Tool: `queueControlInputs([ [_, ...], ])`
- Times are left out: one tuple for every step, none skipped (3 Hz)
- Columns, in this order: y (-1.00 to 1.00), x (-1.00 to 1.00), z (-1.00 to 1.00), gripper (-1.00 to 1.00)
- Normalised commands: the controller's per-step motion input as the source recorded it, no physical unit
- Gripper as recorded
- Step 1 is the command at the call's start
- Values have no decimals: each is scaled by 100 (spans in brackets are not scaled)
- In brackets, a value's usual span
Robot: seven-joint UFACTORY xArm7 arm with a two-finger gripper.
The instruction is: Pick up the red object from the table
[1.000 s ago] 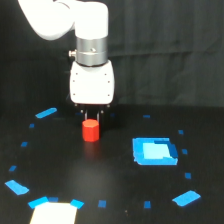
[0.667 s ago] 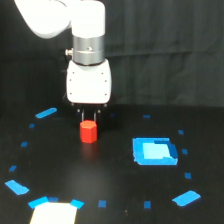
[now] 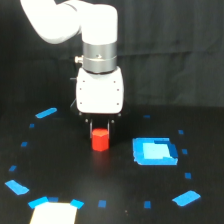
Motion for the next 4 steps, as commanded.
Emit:
queueControlInputs([
  [23,5,100,-100],
  [-4,8,88,-100],
  [51,29,58,-95],
  [3,22,100,-100],
])
